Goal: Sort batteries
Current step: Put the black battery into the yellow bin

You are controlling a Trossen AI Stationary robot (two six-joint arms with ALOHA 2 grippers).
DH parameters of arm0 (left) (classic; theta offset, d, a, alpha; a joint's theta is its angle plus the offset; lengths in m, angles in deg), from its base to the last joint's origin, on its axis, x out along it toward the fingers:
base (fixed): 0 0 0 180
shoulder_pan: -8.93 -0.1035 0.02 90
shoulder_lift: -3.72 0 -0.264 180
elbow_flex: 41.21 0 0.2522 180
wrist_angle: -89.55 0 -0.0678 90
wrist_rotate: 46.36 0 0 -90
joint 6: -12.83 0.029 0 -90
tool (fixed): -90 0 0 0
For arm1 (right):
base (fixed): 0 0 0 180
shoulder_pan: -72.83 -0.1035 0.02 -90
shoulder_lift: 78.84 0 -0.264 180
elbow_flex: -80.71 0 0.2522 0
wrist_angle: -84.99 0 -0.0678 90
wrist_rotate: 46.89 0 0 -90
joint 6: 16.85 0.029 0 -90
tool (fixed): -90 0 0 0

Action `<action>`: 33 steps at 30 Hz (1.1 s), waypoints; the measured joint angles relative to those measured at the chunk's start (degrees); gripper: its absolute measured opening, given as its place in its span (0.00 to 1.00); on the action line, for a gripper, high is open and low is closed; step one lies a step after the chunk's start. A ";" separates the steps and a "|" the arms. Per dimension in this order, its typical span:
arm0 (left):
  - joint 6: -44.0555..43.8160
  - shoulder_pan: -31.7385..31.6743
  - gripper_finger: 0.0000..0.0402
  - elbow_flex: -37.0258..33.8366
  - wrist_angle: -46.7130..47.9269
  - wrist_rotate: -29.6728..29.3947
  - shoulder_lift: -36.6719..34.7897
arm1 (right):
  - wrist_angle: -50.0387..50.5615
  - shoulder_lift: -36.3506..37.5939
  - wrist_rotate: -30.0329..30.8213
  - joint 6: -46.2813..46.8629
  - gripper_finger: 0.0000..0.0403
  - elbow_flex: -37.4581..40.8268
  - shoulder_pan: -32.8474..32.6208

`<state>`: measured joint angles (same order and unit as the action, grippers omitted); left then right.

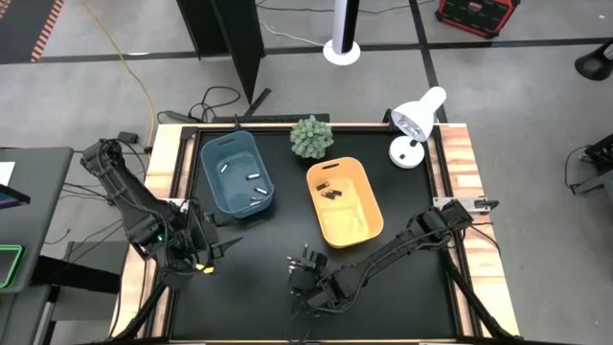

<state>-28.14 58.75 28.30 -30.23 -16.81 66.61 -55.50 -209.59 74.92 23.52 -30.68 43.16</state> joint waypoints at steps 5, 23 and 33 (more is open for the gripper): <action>-0.46 0.76 0.46 0.00 -0.04 0.00 0.00 | -1.90 -1.12 0.01 0.20 0.30 0.00 -0.28; -0.29 0.95 0.46 0.00 0.13 0.00 0.00 | -3.17 -1.73 -0.19 0.83 0.30 -0.02 0.46; -0.26 0.95 0.46 0.00 0.15 0.00 0.00 | -2.10 -1.73 -0.47 2.71 0.30 -0.02 0.55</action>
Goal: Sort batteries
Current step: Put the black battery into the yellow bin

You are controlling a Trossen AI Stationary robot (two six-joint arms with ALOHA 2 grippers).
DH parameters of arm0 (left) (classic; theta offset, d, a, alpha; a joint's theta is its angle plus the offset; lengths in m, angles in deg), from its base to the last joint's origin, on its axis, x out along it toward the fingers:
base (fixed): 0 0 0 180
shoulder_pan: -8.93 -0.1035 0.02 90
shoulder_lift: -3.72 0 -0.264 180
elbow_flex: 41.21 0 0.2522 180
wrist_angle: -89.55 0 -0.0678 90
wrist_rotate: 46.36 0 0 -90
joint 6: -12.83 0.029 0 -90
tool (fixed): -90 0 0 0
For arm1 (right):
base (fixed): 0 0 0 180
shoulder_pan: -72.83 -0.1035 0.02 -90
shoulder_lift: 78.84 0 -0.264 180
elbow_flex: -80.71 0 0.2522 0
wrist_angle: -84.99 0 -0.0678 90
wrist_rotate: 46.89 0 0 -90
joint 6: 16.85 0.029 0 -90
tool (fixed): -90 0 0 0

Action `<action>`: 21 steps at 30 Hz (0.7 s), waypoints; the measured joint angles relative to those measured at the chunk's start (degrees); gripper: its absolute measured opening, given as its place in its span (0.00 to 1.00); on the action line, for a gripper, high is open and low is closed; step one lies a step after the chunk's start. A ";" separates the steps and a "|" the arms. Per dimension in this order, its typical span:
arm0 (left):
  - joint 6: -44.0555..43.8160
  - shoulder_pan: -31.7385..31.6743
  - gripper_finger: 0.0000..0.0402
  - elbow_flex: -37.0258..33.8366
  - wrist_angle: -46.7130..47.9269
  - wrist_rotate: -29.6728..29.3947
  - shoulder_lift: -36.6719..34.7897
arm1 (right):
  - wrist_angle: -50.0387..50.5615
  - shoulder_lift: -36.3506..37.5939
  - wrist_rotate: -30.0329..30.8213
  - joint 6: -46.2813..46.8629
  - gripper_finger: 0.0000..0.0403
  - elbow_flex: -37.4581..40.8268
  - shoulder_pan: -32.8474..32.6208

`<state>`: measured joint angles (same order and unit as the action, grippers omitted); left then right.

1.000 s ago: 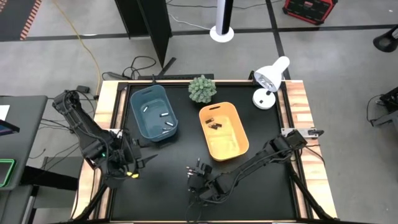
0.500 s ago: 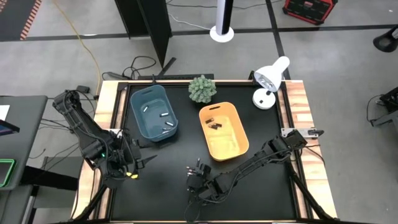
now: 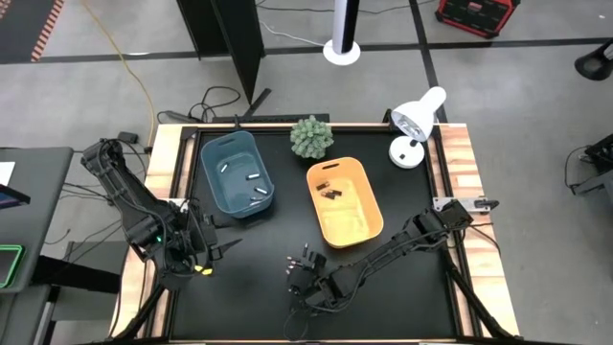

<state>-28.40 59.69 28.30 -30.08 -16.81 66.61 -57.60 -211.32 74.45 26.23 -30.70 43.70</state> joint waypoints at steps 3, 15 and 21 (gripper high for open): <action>0.01 0.00 0.46 0.00 0.00 0.00 0.00 | 0.33 0.00 0.00 0.03 0.30 0.01 0.02; 0.04 0.00 0.46 0.00 0.00 -0.02 0.00 | 1.46 0.00 -1.08 0.08 0.30 0.02 0.02; 0.04 0.00 0.46 0.00 0.00 -0.02 0.00 | 0.99 0.12 -1.32 0.01 0.30 1.21 0.02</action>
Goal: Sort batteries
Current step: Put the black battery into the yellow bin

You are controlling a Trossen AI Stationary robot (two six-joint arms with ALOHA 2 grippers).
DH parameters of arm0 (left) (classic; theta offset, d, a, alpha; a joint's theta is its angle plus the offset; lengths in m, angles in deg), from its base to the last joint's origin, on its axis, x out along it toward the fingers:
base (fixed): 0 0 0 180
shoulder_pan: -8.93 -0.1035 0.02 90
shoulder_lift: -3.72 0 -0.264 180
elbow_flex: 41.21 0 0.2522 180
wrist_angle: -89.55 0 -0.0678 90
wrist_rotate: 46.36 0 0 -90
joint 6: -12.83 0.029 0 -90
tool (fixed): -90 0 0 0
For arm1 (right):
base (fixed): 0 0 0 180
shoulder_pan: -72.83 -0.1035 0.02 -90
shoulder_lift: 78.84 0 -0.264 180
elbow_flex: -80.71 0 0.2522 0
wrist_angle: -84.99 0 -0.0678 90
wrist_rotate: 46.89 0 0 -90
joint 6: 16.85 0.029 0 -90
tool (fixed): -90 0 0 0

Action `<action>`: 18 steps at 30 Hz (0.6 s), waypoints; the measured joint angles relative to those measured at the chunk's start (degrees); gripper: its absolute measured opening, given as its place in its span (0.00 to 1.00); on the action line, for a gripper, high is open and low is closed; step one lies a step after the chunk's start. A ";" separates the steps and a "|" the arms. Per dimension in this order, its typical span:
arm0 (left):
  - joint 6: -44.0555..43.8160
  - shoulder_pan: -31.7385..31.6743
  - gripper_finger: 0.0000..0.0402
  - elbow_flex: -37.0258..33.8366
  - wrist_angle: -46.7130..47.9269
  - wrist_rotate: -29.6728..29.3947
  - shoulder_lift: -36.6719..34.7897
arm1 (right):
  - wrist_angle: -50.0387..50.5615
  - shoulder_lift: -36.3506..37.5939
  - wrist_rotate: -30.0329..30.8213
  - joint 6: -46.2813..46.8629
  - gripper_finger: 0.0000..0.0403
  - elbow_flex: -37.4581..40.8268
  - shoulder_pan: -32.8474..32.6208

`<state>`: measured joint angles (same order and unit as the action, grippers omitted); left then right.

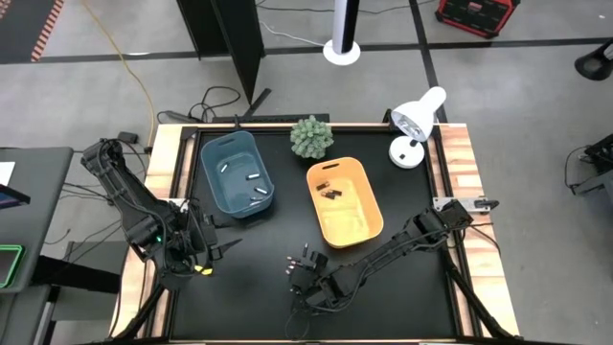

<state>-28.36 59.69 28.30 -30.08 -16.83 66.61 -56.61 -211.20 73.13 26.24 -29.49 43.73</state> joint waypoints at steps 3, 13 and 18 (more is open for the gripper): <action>-0.02 0.00 0.46 0.00 0.00 0.00 0.00 | -0.41 0.10 0.04 0.03 0.29 0.79 0.04; 0.00 0.00 0.46 0.00 0.00 0.00 0.00 | -0.41 0.16 0.05 -0.92 0.29 1.09 0.45; 0.00 0.00 0.46 0.00 0.00 0.00 0.00 | -0.33 0.16 0.05 -0.94 0.22 1.11 0.59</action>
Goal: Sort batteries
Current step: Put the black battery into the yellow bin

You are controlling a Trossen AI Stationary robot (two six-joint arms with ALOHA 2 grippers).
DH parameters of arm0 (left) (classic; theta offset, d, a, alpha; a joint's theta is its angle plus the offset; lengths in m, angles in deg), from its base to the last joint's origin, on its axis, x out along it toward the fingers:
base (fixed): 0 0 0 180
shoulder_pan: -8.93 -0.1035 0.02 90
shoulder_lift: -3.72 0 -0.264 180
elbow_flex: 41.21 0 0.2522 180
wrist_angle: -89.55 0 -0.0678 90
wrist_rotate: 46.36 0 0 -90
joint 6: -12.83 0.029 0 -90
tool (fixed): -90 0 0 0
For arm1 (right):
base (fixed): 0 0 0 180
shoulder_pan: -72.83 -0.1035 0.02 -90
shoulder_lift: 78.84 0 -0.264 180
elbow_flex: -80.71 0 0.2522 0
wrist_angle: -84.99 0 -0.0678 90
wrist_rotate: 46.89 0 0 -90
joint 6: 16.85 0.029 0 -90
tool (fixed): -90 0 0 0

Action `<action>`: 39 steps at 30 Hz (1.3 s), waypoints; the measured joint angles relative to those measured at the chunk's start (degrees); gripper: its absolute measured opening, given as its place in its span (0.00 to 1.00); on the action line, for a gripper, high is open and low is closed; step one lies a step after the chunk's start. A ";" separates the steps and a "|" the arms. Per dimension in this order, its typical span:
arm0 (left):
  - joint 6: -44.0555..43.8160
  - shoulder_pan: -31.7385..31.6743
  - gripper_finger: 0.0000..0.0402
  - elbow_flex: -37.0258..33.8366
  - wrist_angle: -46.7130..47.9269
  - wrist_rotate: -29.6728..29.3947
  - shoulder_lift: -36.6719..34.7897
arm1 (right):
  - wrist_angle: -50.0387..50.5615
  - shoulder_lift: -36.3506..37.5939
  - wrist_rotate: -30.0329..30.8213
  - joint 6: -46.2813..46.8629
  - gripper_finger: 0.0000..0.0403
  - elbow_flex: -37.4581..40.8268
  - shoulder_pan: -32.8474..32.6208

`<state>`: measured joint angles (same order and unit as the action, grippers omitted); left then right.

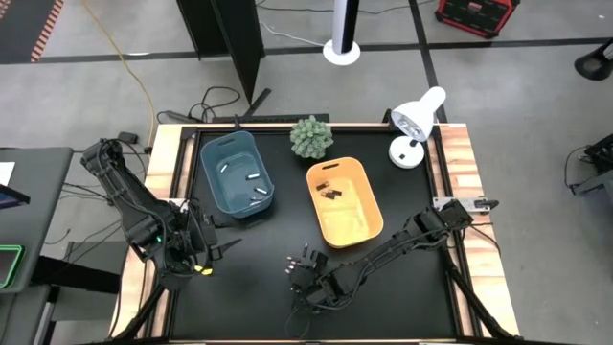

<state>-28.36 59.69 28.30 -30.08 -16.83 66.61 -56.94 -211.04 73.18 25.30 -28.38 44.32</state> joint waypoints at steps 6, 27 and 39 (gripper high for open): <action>0.00 -0.01 0.46 0.00 0.00 0.00 0.00 | 0.05 -0.02 0.00 -0.36 0.10 0.00 0.02; -0.03 -0.01 0.46 -0.01 -0.02 0.00 0.00 | -2.48 -0.22 -1.11 -3.70 0.02 0.11 -1.07; -0.14 0.00 0.46 -0.02 -0.02 0.00 0.00 | -1.16 -0.28 -2.51 -10.27 0.02 -4.69 -2.33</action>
<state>-28.49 59.69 28.27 -30.10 -16.83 66.61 -58.10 -211.32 70.66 15.03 -33.07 41.99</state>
